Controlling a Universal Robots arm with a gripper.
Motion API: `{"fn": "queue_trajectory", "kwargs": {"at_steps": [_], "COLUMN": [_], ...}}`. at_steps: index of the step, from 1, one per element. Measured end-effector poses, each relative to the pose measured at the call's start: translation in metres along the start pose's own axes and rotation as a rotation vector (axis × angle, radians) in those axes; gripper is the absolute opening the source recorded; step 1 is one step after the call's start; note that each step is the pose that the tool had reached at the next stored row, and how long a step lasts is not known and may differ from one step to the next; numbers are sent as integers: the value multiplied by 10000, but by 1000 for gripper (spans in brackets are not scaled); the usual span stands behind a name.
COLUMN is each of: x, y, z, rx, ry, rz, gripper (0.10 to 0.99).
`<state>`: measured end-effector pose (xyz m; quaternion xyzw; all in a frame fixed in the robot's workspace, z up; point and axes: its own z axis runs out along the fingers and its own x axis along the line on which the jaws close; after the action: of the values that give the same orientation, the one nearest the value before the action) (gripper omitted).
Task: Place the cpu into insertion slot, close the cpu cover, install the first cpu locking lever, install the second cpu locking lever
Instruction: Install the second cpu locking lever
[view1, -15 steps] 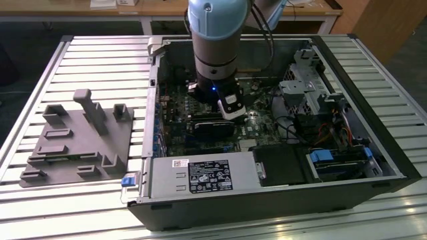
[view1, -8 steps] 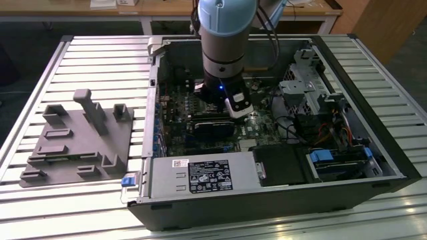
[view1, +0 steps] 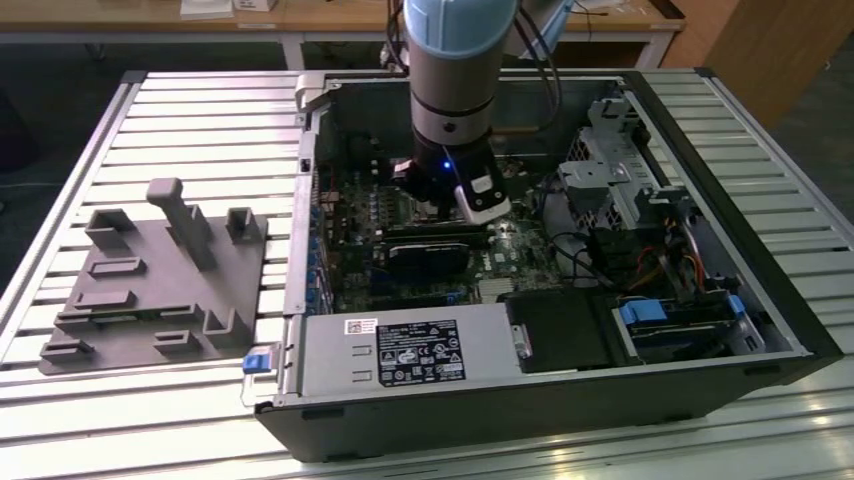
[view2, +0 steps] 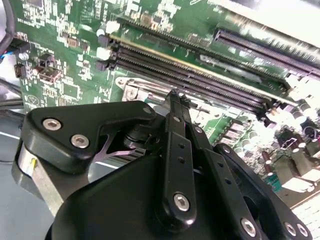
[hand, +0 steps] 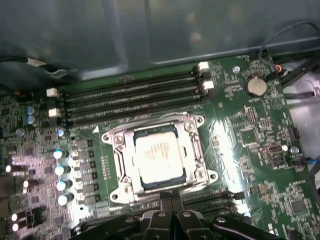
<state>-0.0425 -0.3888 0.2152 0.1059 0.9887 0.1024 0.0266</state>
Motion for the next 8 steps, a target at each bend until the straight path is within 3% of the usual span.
{"fn": "queue_trajectory", "kwargs": {"at_steps": [8], "x": [27], "y": [127], "z": [27], "rx": [35], "ry": [8], "rz": [-52], "gripper": [106]}}
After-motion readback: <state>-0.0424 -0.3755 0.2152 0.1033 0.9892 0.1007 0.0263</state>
